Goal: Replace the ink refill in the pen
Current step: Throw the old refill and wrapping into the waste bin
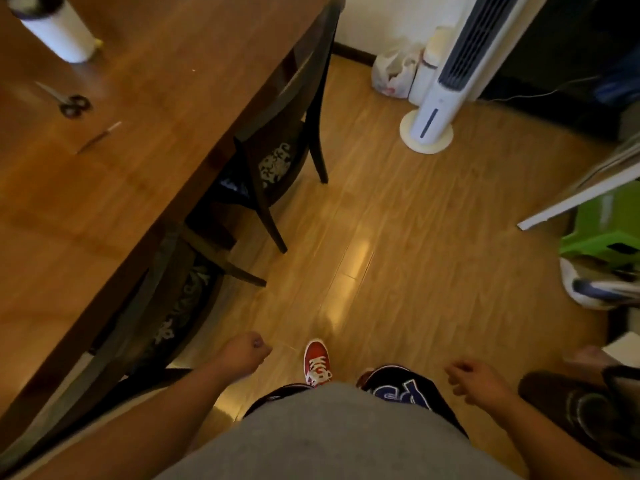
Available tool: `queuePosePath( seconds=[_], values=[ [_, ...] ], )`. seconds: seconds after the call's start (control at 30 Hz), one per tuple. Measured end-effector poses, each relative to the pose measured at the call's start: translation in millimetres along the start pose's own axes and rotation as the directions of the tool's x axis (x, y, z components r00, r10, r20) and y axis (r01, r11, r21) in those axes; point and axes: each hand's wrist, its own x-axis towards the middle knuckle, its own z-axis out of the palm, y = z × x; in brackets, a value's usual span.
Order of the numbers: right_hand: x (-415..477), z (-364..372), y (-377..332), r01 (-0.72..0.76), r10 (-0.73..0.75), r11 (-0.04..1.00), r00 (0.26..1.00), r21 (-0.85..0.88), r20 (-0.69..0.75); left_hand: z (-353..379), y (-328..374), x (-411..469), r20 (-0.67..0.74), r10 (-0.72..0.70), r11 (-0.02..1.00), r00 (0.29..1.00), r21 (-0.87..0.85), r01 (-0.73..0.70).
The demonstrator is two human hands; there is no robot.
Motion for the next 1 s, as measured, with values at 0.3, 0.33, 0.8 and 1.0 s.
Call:
queuePosePath(
  seconds=[0.3,0.33,0.8,1.0],
  values=[
    [98,-94,-63,-0.095,0.098,0.993,0.994,-0.069,0.045,-42,145,69,-0.073,0.111,0.986,0.991,-0.117,-0.119],
    [113,-104,-78,-0.078,0.083,0.993,0.995,-0.094,0.049,-47,155,74,-0.085,0.089,0.987,0.992,-0.127,-0.099],
    [178,-141,-402,0.542,-0.416,0.699,0.839,-0.466,0.352,-89,155,71,-0.147,-0.261,0.887,0.954,-0.428,0.177],
    [121,-108,-537,0.772,-0.581,0.471,0.636,-0.427,0.508,-162,172,63,-0.311,-0.201,0.898,0.929,-0.438,0.047]
  ],
)
